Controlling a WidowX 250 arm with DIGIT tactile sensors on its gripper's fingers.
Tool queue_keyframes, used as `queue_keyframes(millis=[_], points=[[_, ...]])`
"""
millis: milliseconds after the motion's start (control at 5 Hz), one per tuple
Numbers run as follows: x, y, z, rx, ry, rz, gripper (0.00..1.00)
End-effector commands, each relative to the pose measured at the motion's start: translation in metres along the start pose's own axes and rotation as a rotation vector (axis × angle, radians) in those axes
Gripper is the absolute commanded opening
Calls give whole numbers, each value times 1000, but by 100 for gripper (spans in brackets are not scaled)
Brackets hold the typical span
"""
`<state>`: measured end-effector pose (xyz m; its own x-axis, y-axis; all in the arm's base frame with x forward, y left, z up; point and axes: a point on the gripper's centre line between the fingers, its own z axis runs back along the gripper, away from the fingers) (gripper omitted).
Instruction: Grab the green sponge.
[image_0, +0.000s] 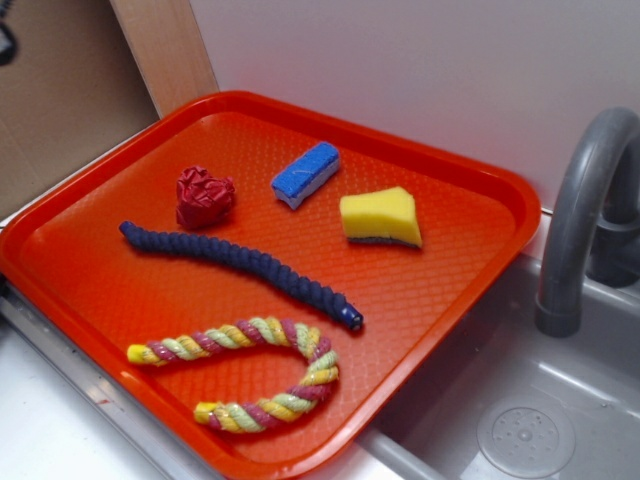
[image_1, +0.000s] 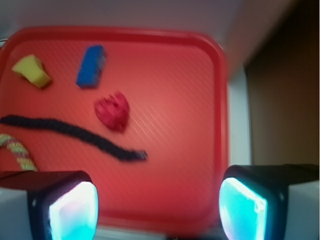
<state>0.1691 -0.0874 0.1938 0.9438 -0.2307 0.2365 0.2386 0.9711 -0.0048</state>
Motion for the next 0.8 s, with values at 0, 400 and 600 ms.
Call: queue_keyframes(millis=[0, 400, 600], points=[[57, -85, -32, -74, -138, -265, 100], [96, -136, -71, -142, -169, -416, 100], [108, -156, -103, -167, -129, -468, 100]])
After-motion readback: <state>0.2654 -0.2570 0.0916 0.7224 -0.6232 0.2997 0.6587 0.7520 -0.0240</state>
